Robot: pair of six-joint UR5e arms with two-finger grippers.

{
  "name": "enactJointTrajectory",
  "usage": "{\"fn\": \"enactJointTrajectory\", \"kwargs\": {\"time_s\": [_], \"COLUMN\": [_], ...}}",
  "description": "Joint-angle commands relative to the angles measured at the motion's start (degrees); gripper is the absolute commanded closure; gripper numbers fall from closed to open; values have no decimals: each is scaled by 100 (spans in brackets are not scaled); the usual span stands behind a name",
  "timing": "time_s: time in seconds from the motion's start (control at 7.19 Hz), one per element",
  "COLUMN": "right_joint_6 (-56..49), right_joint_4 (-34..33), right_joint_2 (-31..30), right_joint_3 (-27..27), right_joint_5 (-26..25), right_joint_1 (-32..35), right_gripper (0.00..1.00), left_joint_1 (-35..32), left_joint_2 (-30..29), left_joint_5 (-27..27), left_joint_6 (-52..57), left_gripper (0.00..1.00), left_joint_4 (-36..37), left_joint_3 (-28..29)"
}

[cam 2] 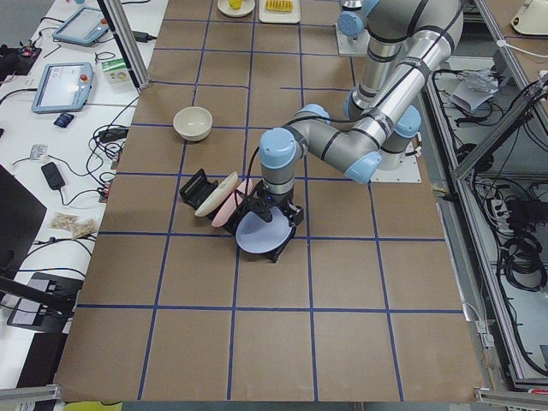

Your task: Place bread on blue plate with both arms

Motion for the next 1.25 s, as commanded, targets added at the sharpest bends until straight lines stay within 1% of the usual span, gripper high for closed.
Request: {"fn": "enactJointTrajectory", "kwargs": {"time_s": [0.0,0.14,0.28,0.42,0.56,0.83,0.97,1.11], "right_joint_6": [73,90,178,178,222,450,460,521], "right_joint_4": [-80,-89,-80,-63,-80,-89,-89,-89], "right_joint_2": [407,487,488,496,514,575,593,654], "right_joint_3": [24,59,102,164,286,393,393,384], "right_joint_5": [-14,-23,-23,-32,-215,-295,-409,-427], "right_joint_1": [-19,-19,-80,-80,-89,-98,-98,-98], "right_gripper": [0,0,0,0,0,0,0,0], "left_joint_1": [98,99,99,99,99,99,99,99], "left_joint_2": [-340,-350,-385,-551,-665,-885,-904,-913], "left_joint_5": [19,37,89,429,493,555,747,766], "left_joint_6": [41,41,41,15,24,24,7,15], "left_gripper": [7,7,15,16,16,16,18,37], "left_joint_4": [139,131,140,148,157,349,394,395], "left_joint_3": [54,37,-24,1,71,80,81,72]}}
